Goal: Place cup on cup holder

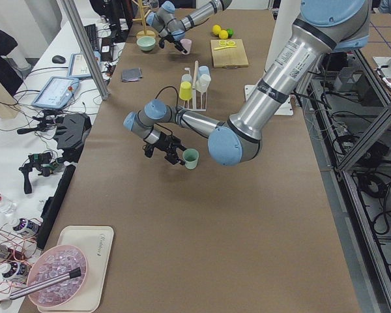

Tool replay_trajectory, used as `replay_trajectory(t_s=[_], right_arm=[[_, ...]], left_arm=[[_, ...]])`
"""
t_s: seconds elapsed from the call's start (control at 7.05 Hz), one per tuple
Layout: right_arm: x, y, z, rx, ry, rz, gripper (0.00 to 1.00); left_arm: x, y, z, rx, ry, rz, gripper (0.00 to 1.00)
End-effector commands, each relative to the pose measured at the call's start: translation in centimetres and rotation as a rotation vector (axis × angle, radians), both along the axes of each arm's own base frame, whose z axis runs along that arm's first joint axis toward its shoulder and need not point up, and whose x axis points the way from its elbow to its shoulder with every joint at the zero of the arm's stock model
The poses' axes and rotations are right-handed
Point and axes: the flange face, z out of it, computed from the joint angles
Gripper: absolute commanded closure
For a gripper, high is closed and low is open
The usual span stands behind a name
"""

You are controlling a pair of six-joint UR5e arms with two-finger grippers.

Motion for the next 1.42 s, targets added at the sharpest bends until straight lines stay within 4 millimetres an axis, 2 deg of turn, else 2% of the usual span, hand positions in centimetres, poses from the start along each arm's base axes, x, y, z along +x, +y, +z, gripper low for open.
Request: replay_trajectory(t_s=[0.0,0.14,0.28,0.57,0.71,0.85,0.99,1.28], right_arm=[[4.3,-1.3,-5.6,0.124,-0.253,0.077,0.67],[5.1,-2.3,-7.1,0.195,-0.379,0.11,0.67],[5.5,-2.8,-7.6,0.248,-0.523,0.154,0.67],[9.3,-3.9,-8.3,0.212,-0.754,0.286,0.69],[9.4,-3.6,-8.7,0.239,-0.871,0.293,0.69],[9.4,-3.5,-9.6,0.28,-0.954,0.281,0.69],[9.2,-3.4,-10.3,0.348,-1.099,0.266,0.68],[9.4,-3.7,-9.2,0.632,-1.394,0.264,0.69]], left_arm=[[0.3,2.2,1.7,-0.009,-0.006,0.025,0.03],[0.4,3.2,2.5,-0.014,-0.01,0.034,0.03],[0.3,3.6,3.2,-0.021,-0.015,0.037,0.04],[0.9,4.1,3.3,-0.026,-0.018,0.048,0.44],[0.9,4.1,3.3,-0.024,-0.015,0.05,0.78],[1.0,4.1,3.3,-0.026,-0.014,0.047,1.0],[0.8,3.8,3.1,-0.021,-0.009,0.044,1.0],[-3.1,0.1,2.1,0.015,0.028,-0.053,1.0]])
